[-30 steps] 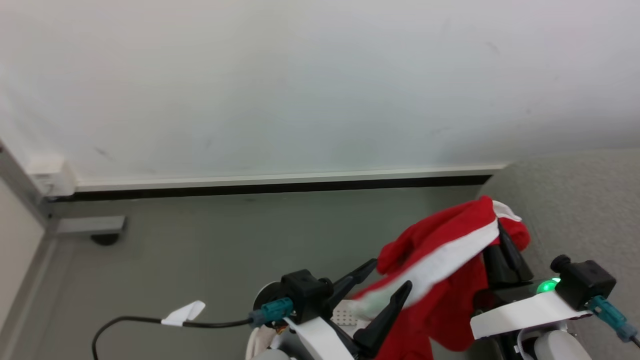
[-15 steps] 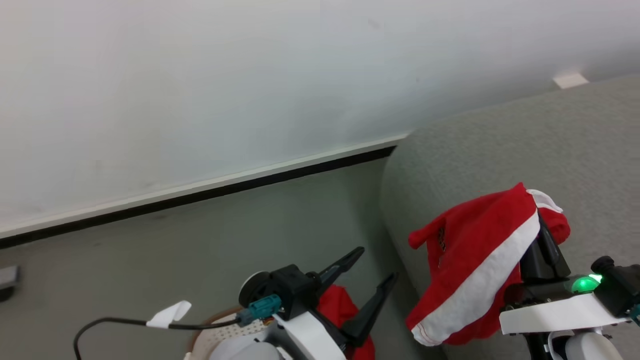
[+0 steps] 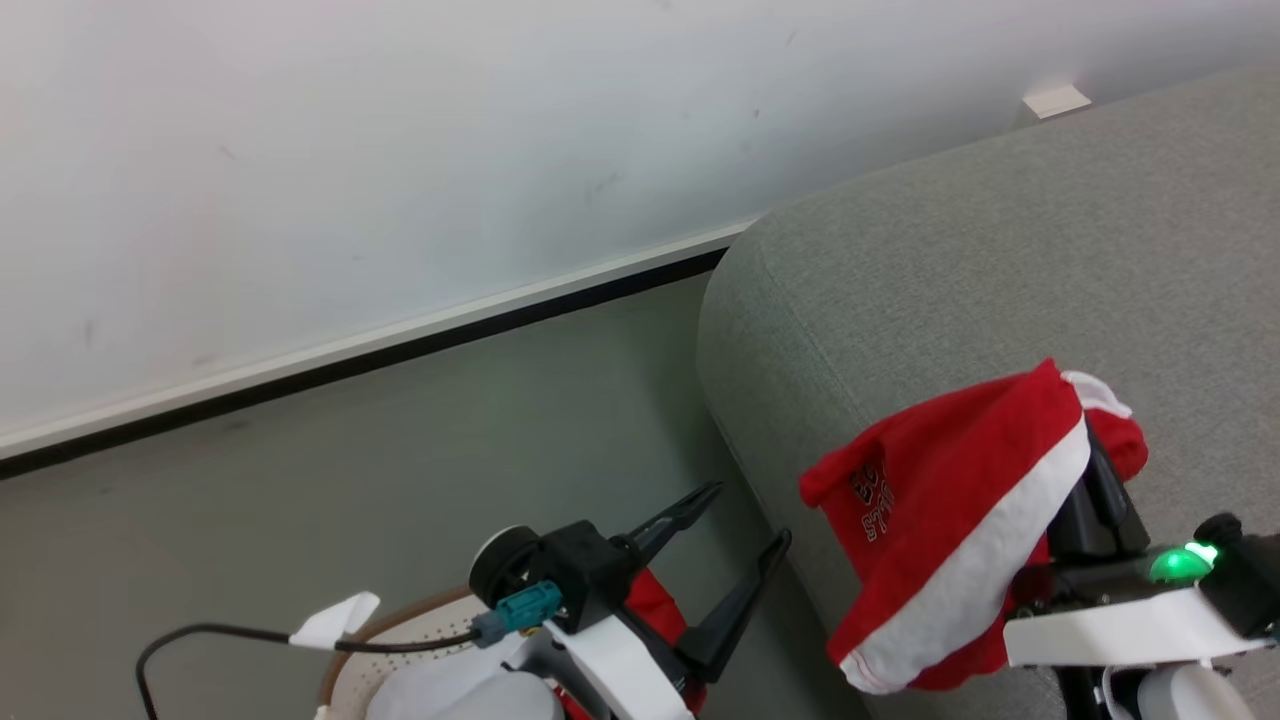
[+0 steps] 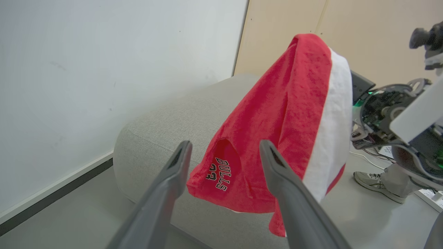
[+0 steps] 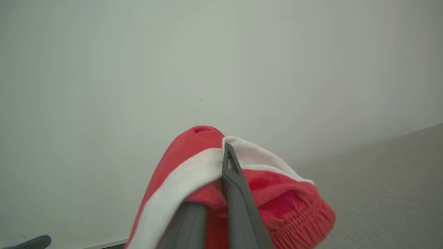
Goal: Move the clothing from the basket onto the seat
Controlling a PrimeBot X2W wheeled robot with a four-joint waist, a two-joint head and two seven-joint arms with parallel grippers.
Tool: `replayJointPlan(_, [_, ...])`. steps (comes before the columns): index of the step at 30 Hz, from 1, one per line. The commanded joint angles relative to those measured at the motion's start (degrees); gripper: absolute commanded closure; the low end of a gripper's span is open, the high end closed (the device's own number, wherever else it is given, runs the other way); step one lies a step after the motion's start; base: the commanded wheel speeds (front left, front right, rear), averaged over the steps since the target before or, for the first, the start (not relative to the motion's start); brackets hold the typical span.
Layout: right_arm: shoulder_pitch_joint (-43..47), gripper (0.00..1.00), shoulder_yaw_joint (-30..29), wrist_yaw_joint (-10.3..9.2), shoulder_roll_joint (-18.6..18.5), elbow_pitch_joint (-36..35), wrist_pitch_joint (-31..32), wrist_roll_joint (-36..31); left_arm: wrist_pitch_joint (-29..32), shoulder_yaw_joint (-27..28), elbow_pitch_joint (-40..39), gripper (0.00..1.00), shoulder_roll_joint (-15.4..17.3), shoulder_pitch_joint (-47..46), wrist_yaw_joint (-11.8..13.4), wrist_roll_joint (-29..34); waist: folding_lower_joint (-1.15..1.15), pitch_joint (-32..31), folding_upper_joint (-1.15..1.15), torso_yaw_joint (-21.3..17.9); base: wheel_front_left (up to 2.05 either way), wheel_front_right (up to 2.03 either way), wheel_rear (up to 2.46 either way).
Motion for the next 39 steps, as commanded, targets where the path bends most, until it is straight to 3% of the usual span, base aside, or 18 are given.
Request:
replayJointPlan(1, [-1.4, 1.0, -0.3, -0.12, -0.3, -0.4, 0.0, -0.6, -0.2, -0.1, 0.0, 0.0, 0.0, -0.6, 0.1, 1.1, 0.0, 0.5, 0.0, 0.3, 0.0, 0.0, 0.0])
replayJointPlan(7, [-7.7, 1.0, -2.1, -0.12, -2.1, -0.8, 1.7, -2.1, 0.7, -0.4, -0.8, 0.0, 0.7, -1.9, -0.4, 1.4, 0.0, 3.6, 0.0, 1.7, 0.0, 0.0, 0.0])
replayJointPlan(13, [-17.9, 1.0, -5.5, -0.12, -6.4, -0.4, 5.1, -3.0, 2.0, -0.1, -2.7, 0.0, 2.6, -3.8, -0.6, 1.8, 0.0, 9.5, 0.0, 4.1, 0.0, 0.0, 0.0])
replayJointPlan(20, [-28.7, 1.0, -13.8, -0.12, -12.2, 0.1, 9.2, -4.4, 3.7, 1.0, -6.0, 0.0, 6.2, -6.3, -0.6, 2.8, 0.0, 18.2, 0.0, 7.1, 0.0, 0.0, 0.0])
replayJointPlan(24, [-34.1, 1.0, -20.8, -0.12, -14.2, 2.9, 10.7, -7.5, 4.8, 1.2, -7.6, 0.0, 7.9, -8.0, -0.9, 3.6, 0.0, 23.2, 0.0, 8.4, 0.0, 0.0, 0.0])
replayJointPlan(30, [-39.5, 1.0, -26.0, -0.12, -16.4, 9.4, 13.4, -11.9, 6.0, 1.5, -9.8, 0.0, 9.4, -10.9, -1.4, 5.0, 0.0, 29.7, 0.0, 9.9, 0.0, 0.0, 0.0])
replayJointPlan(39, [-44.5, 1.0, -27.5, -0.12, -21.2, 21.9, 17.0, -20.2, 6.2, 2.5, -11.1, 0.0, 10.6, -14.1, -1.8, 5.5, 0.0, 36.4, 0.0, 12.4, 0.0, 0.0, 0.0])
